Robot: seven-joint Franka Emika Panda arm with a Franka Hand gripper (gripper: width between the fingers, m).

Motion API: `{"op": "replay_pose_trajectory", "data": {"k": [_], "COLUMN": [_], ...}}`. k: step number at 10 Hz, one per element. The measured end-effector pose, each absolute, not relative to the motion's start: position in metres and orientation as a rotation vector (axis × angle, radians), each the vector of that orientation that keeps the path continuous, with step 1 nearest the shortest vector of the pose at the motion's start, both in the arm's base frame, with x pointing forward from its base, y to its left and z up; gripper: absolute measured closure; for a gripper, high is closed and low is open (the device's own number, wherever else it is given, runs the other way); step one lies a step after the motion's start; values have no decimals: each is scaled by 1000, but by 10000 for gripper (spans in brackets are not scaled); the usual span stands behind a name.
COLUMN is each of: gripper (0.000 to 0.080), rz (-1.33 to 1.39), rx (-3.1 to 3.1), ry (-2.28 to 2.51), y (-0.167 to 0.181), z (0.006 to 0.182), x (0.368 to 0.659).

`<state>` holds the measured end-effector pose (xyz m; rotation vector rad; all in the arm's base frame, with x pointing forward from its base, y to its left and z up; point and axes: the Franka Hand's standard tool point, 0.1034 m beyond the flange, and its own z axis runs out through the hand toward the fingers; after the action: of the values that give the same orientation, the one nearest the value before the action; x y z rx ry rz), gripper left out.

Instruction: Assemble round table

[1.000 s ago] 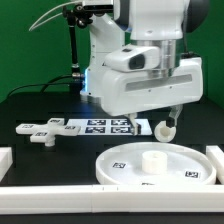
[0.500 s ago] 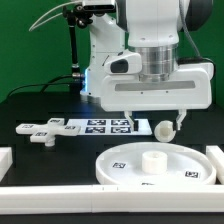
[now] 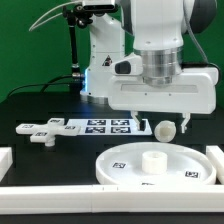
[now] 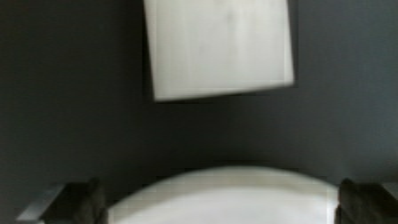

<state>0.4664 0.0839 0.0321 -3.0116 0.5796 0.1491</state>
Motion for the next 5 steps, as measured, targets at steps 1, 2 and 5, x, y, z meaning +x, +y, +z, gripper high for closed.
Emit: {"op": "replay_pose_trajectory", "data": {"k": [1, 2, 5], "gripper": [151, 151, 151], "rz": [155, 154, 380], "rx": [-3013, -3013, -2997], "ry": [573, 571, 526], "y": [85, 85, 81], "z": [31, 31, 32], "x": [465, 465, 459]}}
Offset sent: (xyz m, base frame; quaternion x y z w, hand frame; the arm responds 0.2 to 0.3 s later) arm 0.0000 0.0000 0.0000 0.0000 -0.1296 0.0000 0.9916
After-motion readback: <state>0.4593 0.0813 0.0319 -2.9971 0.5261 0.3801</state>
